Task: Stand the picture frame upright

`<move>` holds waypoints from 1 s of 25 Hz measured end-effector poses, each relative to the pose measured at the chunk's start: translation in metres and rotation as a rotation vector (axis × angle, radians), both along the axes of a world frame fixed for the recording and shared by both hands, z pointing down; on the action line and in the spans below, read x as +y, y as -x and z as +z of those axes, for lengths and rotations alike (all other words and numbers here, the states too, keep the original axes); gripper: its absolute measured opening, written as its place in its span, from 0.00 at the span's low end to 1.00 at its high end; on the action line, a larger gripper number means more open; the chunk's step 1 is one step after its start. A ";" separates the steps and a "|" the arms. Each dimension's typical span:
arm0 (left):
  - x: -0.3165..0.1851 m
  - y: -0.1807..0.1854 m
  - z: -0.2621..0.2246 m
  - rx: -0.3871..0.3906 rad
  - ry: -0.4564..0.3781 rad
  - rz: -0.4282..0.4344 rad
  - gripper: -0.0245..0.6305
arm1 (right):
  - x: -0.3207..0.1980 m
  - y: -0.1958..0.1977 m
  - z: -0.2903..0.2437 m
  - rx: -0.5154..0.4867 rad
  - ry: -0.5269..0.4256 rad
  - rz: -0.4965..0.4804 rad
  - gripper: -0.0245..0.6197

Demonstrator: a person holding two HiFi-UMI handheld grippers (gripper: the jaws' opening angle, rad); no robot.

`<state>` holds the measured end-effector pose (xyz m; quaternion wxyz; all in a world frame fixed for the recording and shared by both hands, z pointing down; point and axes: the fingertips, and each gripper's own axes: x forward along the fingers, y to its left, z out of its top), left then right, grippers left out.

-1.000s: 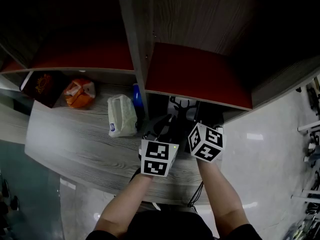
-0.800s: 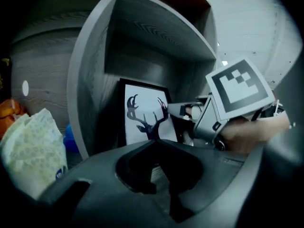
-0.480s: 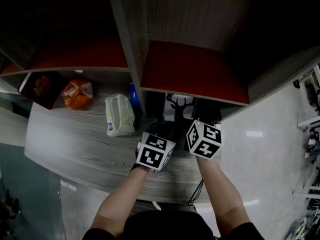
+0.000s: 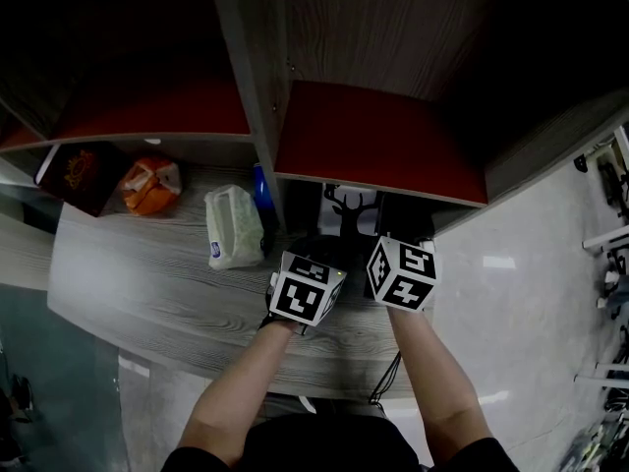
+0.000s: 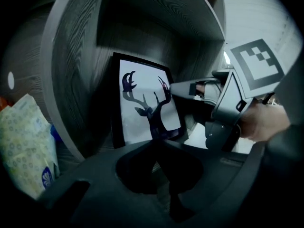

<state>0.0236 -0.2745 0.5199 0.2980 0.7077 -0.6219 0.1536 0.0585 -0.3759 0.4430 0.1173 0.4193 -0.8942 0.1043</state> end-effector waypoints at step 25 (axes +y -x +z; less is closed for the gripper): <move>-0.006 0.007 -0.001 0.054 -0.005 -0.046 0.03 | 0.105 0.009 0.063 0.328 0.114 -0.477 0.05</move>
